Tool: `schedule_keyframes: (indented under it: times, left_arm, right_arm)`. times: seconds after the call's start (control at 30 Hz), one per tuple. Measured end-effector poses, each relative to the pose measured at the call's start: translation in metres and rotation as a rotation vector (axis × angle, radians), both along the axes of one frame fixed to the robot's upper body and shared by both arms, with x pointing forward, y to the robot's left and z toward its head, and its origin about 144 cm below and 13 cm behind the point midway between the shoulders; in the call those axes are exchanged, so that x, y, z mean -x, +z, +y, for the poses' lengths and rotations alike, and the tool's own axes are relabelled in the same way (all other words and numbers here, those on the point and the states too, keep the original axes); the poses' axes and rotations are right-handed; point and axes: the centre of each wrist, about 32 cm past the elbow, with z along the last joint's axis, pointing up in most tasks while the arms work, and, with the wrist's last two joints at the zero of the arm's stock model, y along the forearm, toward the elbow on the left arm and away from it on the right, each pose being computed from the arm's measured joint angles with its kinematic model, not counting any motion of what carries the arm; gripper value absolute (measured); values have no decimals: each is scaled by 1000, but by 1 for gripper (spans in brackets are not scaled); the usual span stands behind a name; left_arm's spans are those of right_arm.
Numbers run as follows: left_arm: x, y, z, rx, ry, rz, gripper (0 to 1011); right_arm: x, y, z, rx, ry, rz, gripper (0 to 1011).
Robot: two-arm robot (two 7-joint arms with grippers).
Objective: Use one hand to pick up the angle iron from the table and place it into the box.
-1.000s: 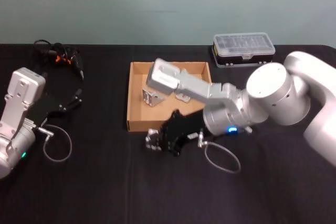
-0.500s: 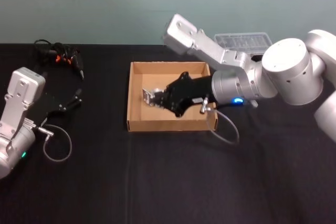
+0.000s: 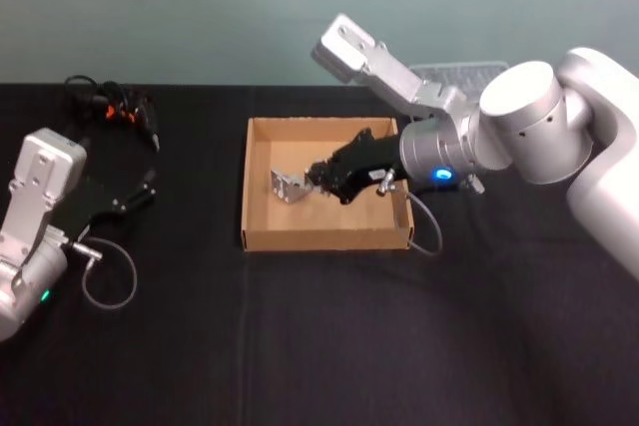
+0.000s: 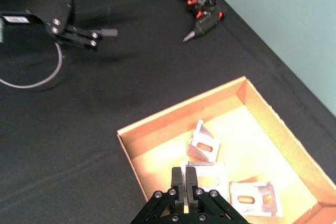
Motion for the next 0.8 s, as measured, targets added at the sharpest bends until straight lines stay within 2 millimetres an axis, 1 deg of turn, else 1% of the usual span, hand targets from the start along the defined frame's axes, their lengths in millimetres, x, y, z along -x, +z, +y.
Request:
schedule_keyframes:
  times: [0.33, 0.73, 0.77, 0.8]
  left_arm:
    - [0, 0, 0, 0, 0, 0, 1011]
    - [0, 0, 0, 0, 0, 0, 1011]
    - [0, 0, 0, 0, 0, 0, 1011]
    - [0, 0, 0, 0, 0, 0, 1011]
  right_arm:
    - [-9, -12, -1, 20, -40, 49, 44]
    - [-8, -11, -1, 19, -38, 48, 44]
    - [-8, -11, -1, 19, -37, 48, 47]
    - [-8, -11, -1, 19, -37, 47, 74]
